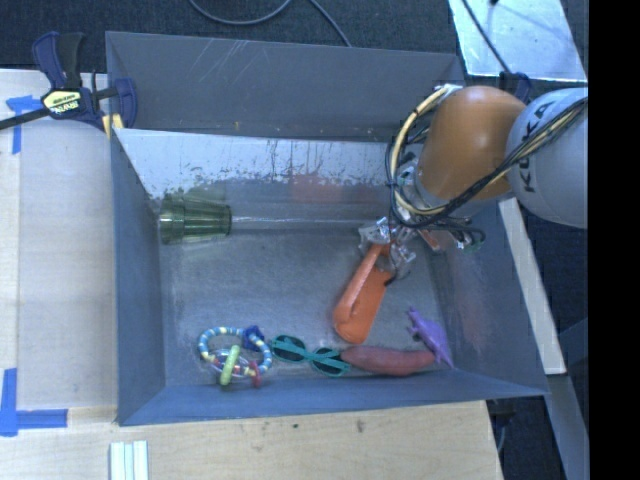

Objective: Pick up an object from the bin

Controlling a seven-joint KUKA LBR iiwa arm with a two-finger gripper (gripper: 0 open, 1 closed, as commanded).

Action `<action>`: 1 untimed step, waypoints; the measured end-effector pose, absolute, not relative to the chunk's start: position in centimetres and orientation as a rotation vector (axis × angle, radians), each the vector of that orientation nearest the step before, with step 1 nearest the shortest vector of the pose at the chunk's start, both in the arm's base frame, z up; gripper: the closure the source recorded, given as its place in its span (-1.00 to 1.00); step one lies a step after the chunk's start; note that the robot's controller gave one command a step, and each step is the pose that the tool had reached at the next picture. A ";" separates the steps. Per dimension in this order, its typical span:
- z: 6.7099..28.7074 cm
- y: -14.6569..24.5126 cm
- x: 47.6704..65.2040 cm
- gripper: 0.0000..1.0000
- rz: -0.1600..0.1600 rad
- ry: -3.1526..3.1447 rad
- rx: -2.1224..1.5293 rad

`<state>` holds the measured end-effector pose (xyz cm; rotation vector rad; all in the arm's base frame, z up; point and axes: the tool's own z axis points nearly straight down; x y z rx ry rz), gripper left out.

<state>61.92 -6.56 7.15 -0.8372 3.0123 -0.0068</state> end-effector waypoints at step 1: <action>7.5 -6.5 61.8 1.00 -0.006 3.014 -0.837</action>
Offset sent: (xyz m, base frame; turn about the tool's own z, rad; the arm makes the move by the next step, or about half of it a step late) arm 0.0000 0.0000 0.0158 0.0000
